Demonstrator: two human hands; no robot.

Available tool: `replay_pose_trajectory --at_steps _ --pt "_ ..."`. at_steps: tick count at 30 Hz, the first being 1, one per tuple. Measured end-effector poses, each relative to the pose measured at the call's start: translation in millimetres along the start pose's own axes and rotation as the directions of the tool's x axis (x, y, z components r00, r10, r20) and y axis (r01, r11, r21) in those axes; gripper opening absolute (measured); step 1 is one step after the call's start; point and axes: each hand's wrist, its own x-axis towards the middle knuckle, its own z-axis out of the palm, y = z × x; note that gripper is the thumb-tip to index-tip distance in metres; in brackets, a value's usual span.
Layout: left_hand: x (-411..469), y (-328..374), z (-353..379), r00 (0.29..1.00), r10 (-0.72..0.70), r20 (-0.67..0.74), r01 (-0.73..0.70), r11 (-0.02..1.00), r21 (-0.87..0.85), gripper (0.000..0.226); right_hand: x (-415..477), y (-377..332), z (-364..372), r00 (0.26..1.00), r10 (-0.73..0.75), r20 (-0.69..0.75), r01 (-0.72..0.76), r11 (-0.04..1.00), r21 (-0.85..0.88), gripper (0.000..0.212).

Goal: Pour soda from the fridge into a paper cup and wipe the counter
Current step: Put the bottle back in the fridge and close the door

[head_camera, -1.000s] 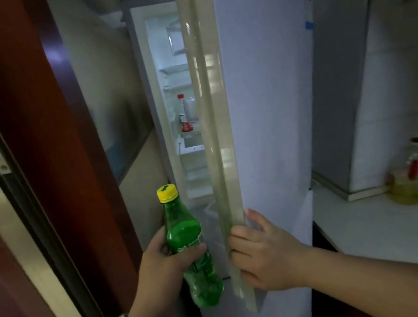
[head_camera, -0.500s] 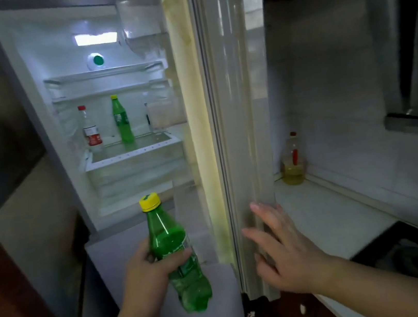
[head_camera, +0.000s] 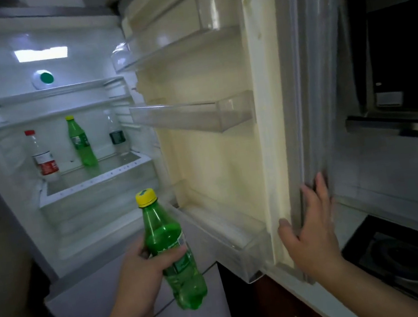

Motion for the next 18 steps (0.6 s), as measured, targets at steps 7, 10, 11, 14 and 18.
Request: replay_pose_trajectory --at_steps 7,10,11,14,18 --pt "52 -3 -27 0.997 0.017 0.069 -0.015 1.000 -0.016 0.053 28 6 7 0.968 0.207 -0.143 -0.195 0.977 0.088 0.065" --pt "75 -6 -36 0.993 0.025 0.117 -0.025 1.000 -0.006 0.047 40 10 11 0.954 0.241 -0.179 -0.231 0.970 0.075 0.065" --pt "82 -6 -39 0.990 0.027 0.136 -0.026 1.000 -0.004 0.048 44 12 12 0.950 0.249 -0.190 -0.240 0.968 0.067 0.065" --pt "104 -9 -47 0.985 0.012 0.171 -0.012 1.000 0.001 0.051 52 22 13 0.943 0.250 -0.220 -0.249 0.968 0.031 0.067" --pt "122 -12 -50 0.983 -0.006 0.182 0.009 1.000 -0.015 0.054 63 29 5 0.939 0.293 -0.178 -0.307 0.950 -0.054 0.070"
